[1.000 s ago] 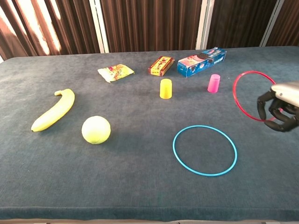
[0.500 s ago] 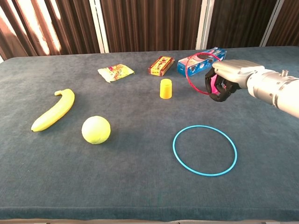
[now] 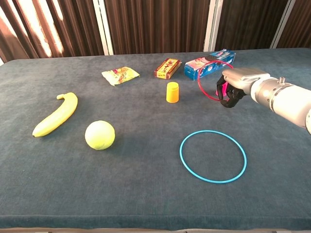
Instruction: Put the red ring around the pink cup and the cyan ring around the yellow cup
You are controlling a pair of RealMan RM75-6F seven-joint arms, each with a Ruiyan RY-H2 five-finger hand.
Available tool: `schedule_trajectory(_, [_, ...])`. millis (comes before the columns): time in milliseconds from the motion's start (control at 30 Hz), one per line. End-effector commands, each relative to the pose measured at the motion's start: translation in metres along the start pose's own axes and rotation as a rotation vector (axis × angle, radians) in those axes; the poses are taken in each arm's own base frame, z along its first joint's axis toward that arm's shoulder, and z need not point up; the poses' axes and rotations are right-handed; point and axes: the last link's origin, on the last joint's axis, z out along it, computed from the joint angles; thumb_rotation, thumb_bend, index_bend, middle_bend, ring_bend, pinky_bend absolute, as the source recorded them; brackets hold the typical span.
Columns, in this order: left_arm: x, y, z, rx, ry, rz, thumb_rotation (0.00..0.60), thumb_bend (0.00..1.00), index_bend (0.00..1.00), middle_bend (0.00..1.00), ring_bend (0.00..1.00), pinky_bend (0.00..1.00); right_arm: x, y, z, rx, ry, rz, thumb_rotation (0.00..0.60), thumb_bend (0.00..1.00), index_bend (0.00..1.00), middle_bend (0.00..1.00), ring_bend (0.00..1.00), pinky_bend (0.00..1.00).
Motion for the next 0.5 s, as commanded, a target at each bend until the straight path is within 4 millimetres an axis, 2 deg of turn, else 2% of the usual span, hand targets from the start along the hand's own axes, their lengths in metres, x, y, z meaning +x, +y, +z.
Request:
schedule_trajectory(33, [0.0, 0.0, 0.0, 0.0, 0.0, 0.0, 0.6, 0.42, 0.06, 0.0, 0.0, 0.15, -0.002, 0.0, 0.001, -0.005, -0.007, -0.004, 0.6, 0.55, 0.75, 0.93, 1.0, 1.0])
schedule_trajectory(300, [0.0, -0.001, 0.0, 0.003, -0.001, 0.0, 0.6, 0.42, 0.06, 0.0, 0.0, 0.15, -0.01, 0.01, 0.002, -0.061, -0.03, -0.037, 0.6, 0.55, 0.65, 0.93, 1.0, 1.0])
schedule_trajectory(500, [0.0, 0.0, 0.0, 0.001, -0.002, 0.001, 0.6, 0.42, 0.06, 0.0, 0.0, 0.15, -0.007, 0.012, 0.001, -0.069, -0.03, -0.039, 0.6, 0.54, 0.59, 0.93, 1.0, 1.0])
